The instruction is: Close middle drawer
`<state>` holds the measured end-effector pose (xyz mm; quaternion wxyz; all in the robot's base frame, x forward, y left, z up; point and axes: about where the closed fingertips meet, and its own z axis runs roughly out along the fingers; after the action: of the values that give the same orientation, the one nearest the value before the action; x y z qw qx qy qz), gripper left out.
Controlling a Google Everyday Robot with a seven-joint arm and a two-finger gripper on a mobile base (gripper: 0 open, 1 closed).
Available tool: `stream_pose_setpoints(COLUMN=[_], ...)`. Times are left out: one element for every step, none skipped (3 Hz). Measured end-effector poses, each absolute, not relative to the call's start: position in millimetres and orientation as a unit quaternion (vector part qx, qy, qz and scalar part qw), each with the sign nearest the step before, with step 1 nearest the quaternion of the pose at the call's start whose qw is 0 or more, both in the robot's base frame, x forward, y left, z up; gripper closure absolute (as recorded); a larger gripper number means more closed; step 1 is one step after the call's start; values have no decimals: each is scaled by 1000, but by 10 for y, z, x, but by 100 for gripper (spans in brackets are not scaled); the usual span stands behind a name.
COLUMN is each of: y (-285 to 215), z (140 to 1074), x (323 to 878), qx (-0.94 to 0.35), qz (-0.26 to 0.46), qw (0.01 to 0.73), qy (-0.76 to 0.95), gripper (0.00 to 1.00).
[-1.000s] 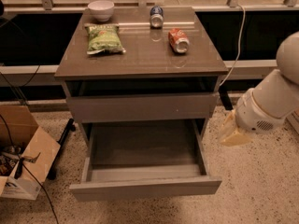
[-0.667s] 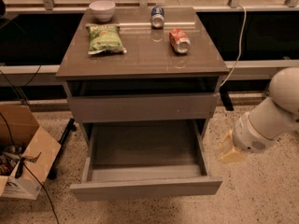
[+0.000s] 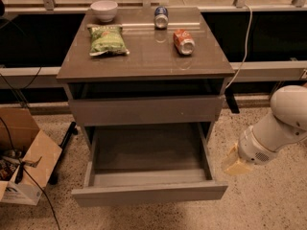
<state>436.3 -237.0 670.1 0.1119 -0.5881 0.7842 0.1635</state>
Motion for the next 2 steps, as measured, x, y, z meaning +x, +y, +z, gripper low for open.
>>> stream_pose_setpoints(y=[-2281, -2141], z=[6535, 6287], x=[4340, 4329], qx=[-603, -629], qz=[144, 124], qw=[98, 98], qy=[778, 762], gripper=[100, 100])
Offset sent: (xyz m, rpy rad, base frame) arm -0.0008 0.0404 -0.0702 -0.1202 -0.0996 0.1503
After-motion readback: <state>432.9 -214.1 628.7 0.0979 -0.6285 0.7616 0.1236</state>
